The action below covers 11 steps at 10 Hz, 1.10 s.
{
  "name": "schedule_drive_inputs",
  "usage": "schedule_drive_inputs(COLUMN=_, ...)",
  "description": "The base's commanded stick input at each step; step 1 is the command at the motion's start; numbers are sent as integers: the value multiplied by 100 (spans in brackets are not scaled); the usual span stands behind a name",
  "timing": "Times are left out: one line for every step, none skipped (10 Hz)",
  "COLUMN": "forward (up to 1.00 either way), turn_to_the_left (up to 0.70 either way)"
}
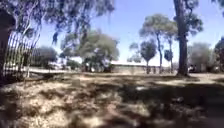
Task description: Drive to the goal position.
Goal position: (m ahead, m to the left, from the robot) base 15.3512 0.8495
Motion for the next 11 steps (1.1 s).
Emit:
schedule_drive_inputs(forward=70, turn_to_the_left=0)
schedule_drive_inputs(forward=70, turn_to_the_left=0)
schedule_drive_inputs(forward=70, turn_to_the_left=0)
schedule_drive_inputs(forward=70, turn_to_the_left=0)
schedule_drive_inputs(forward=70, turn_to_the_left=0)
schedule_drive_inputs(forward=70, turn_to_the_left=0)
schedule_drive_inputs(forward=70, turn_to_the_left=0)
schedule_drive_inputs(forward=70, turn_to_the_left=0)
schedule_drive_inputs(forward=70, turn_to_the_left=0)
schedule_drive_inputs(forward=70, turn_to_the_left=0)
schedule_drive_inputs(forward=70, turn_to_the_left=-27)
